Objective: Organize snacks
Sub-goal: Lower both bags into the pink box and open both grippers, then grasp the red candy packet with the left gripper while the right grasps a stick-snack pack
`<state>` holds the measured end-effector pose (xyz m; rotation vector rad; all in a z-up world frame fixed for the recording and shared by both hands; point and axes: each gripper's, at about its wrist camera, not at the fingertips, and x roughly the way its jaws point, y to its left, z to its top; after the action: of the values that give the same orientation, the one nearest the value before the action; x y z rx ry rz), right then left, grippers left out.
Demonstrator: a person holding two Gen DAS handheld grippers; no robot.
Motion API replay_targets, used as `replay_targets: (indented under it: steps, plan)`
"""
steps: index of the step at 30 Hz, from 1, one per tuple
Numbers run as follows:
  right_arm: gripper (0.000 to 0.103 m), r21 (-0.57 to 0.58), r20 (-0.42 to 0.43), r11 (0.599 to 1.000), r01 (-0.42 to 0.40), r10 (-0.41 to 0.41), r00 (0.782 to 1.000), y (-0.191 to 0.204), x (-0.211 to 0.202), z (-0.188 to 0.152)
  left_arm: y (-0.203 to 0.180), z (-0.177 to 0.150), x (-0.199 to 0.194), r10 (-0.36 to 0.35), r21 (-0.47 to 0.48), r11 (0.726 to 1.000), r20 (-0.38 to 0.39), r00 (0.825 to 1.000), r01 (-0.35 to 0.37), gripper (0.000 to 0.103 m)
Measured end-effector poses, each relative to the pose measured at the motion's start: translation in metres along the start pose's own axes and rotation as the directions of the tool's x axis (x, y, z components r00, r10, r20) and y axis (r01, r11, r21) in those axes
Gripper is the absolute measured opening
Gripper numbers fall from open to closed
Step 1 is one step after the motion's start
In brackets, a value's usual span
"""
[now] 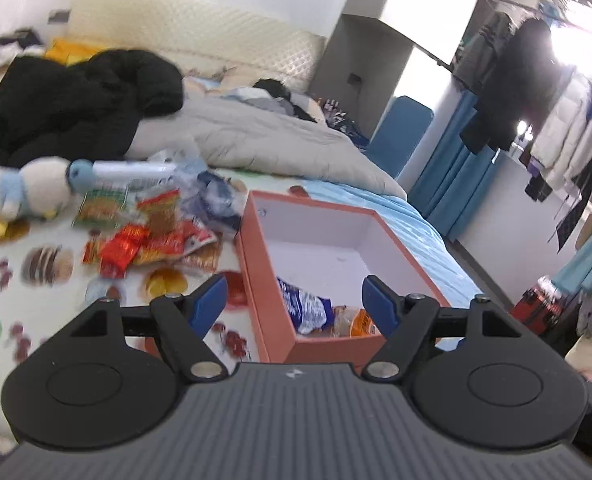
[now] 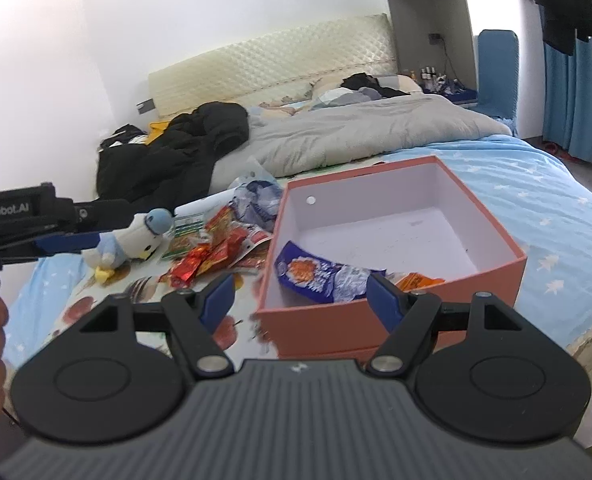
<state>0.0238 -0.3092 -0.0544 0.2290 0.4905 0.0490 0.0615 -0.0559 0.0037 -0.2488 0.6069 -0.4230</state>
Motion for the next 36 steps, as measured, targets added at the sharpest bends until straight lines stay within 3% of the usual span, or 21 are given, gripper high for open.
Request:
replay_targets:
  steps: [10, 16, 26, 36]
  plan:
    - [0.075, -0.055, -0.055, 0.992, -0.114, 0.111, 0.992, 0.045, -0.004, -0.024, 0.033, -0.033, -0.042, 0.106, -0.043, 0.993, -0.002, 0.994, -0.106, 0.078]
    - [0.075, -0.059, -0.064, 0.988, -0.143, 0.139, 0.988, 0.056, 0.003, -0.027, 0.058, -0.04, -0.04, 0.142, -0.077, 0.987, -0.019, 0.99, -0.143, 0.078]
    - [0.074, -0.088, -0.074, 0.981, -0.174, 0.168, 0.983, 0.075, 0.029, -0.028, 0.087, -0.036, 0.0, 0.167, -0.076, 0.983, -0.046, 0.985, -0.17, 0.078]
    - [0.072, -0.125, -0.102, 0.971, -0.202, 0.19, 0.977, 0.092, 0.087, -0.02, 0.139, -0.03, 0.066, 0.205, -0.112, 0.97, -0.09, 0.975, -0.214, 0.077]
